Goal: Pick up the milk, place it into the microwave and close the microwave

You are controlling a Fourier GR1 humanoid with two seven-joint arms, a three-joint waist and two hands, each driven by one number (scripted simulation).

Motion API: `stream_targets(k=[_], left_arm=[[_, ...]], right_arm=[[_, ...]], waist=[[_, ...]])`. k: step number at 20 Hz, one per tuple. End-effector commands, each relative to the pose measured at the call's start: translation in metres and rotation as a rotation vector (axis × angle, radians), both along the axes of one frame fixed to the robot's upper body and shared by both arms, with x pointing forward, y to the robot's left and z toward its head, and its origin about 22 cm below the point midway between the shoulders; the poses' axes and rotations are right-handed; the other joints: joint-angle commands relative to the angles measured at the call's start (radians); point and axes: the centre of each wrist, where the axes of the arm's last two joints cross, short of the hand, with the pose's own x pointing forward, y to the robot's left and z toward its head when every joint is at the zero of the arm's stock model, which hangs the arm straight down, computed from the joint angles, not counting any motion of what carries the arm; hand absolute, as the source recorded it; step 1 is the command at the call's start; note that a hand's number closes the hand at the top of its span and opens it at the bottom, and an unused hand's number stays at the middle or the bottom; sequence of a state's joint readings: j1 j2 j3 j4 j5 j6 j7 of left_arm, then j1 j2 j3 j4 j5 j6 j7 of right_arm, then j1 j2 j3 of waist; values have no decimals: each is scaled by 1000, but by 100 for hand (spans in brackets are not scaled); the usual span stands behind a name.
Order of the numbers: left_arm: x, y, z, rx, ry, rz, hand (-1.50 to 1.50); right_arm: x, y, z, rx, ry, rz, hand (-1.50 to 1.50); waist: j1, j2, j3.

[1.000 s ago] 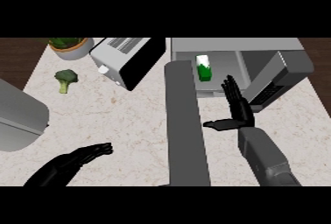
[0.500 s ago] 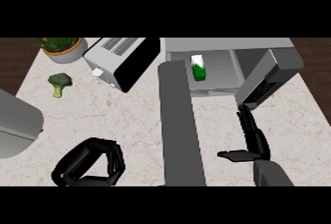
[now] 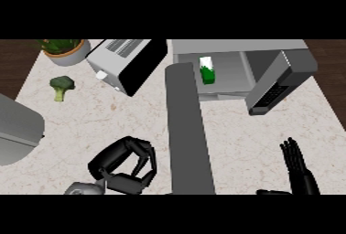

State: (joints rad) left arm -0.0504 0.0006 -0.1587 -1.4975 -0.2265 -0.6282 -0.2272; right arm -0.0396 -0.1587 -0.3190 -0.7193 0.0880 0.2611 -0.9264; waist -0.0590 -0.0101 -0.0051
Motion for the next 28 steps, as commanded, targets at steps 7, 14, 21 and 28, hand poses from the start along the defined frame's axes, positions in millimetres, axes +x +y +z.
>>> stream_targets(k=[7, 14, 21, 28], left_arm=[[2, -71, -26, 3, -66, -83, 150], [-33, -126, -42, 53, 25, -152, 150], [-39, -158, -37, 85, -15, -101, 150], [-30, -177, -20, 74, -84, 14, 150]], right_arm=[[-52, -37, 58, 74, -167, 104, -150], [-52, -20, 91, 145, -218, 235, -150], [-36, -15, 145, 149, -252, 355, -150], [-29, 5, 176, 145, -276, 455, -150]], waist=[[-3, 6, 0], [-13, 10, 1], [-45, 18, -1], [-83, 23, -2]])
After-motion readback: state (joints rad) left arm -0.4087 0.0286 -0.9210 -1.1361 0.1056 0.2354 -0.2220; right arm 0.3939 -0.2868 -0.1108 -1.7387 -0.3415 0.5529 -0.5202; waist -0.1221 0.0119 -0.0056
